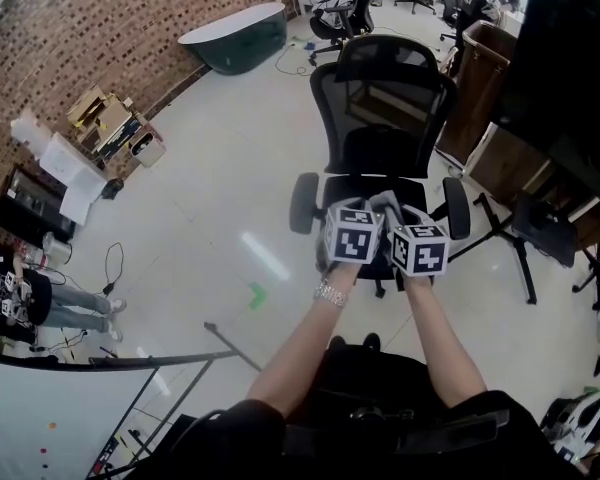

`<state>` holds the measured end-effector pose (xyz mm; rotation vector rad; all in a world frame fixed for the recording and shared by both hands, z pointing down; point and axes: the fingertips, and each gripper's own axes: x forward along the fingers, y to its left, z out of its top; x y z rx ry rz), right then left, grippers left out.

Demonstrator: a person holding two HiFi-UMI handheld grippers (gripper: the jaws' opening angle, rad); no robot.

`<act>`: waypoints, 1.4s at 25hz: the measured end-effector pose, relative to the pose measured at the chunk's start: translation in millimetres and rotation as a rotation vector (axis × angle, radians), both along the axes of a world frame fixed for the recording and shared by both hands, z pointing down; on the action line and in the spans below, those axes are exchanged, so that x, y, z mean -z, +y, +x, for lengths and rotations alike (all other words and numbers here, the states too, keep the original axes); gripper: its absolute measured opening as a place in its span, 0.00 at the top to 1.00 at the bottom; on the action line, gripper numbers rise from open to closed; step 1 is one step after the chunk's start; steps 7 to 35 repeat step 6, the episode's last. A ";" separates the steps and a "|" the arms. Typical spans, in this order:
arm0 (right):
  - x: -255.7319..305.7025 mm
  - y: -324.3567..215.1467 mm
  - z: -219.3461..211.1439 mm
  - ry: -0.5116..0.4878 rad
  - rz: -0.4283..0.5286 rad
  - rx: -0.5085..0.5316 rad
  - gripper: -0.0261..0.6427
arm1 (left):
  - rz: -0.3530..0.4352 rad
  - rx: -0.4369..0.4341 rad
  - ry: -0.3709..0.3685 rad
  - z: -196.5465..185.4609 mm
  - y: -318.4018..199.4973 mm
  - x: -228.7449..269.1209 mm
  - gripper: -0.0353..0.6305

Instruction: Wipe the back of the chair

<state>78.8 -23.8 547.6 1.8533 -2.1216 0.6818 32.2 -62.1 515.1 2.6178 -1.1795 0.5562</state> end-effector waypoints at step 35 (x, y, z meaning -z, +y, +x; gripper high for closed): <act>3.9 2.5 -1.5 -0.005 -0.001 0.015 0.92 | 0.002 0.007 0.002 -0.7 1.5 6.6 0.96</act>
